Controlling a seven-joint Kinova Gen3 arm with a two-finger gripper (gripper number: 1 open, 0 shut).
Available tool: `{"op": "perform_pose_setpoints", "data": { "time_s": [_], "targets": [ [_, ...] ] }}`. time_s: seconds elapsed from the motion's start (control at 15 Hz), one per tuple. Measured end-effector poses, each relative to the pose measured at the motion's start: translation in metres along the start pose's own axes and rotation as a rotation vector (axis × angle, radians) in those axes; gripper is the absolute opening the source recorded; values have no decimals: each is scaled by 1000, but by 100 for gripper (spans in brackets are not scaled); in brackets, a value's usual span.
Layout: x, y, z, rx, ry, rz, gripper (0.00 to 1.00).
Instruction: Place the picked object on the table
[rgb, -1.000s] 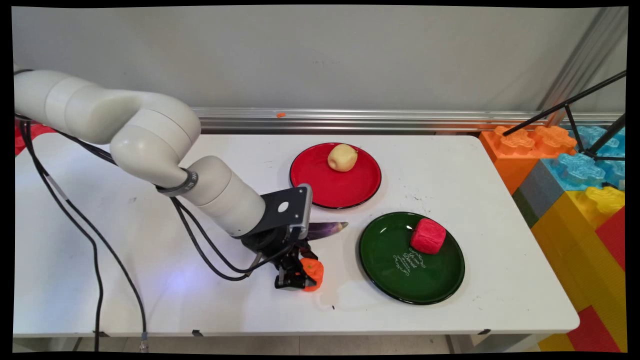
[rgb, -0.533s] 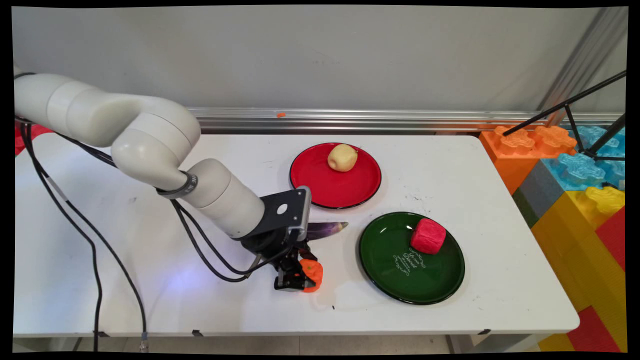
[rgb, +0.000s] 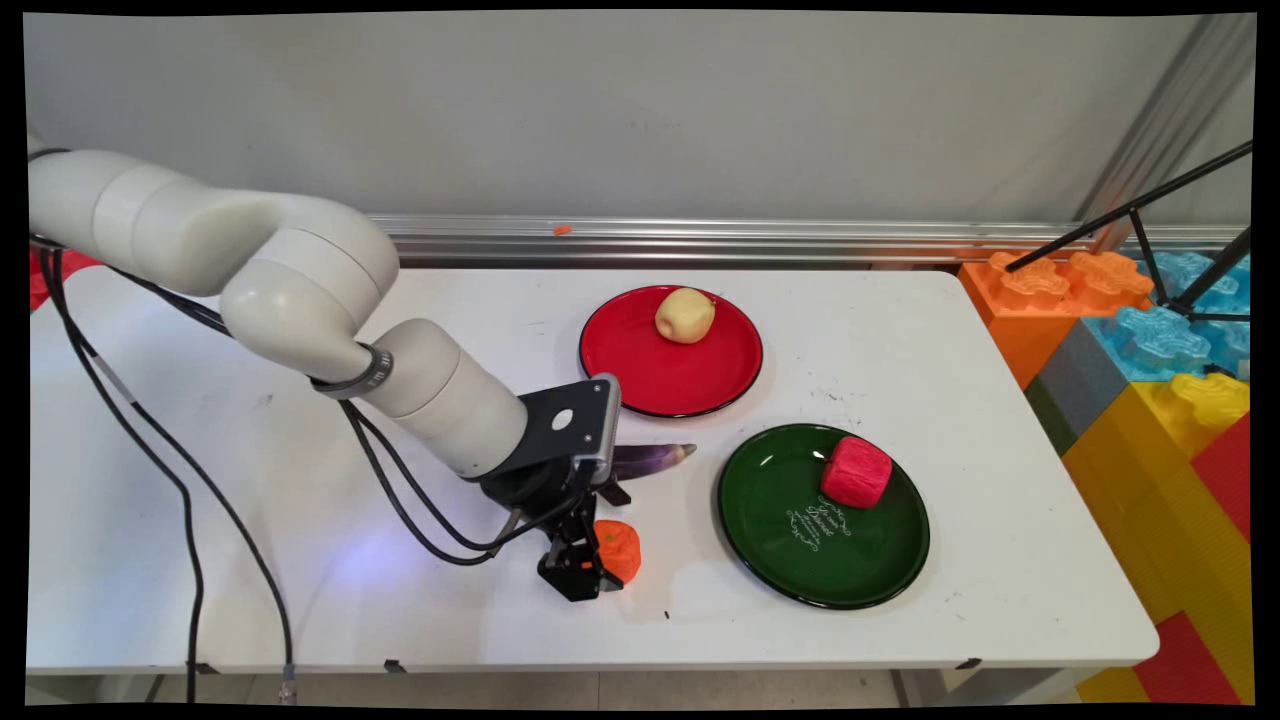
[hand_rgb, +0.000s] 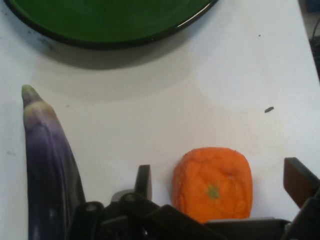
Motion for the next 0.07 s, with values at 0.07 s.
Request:
{"op": "perform_pose_setpoints", "data": {
  "time_s": [0.07],
  "targets": [
    [0,0,0,0,1,0,100]
  ]
}}
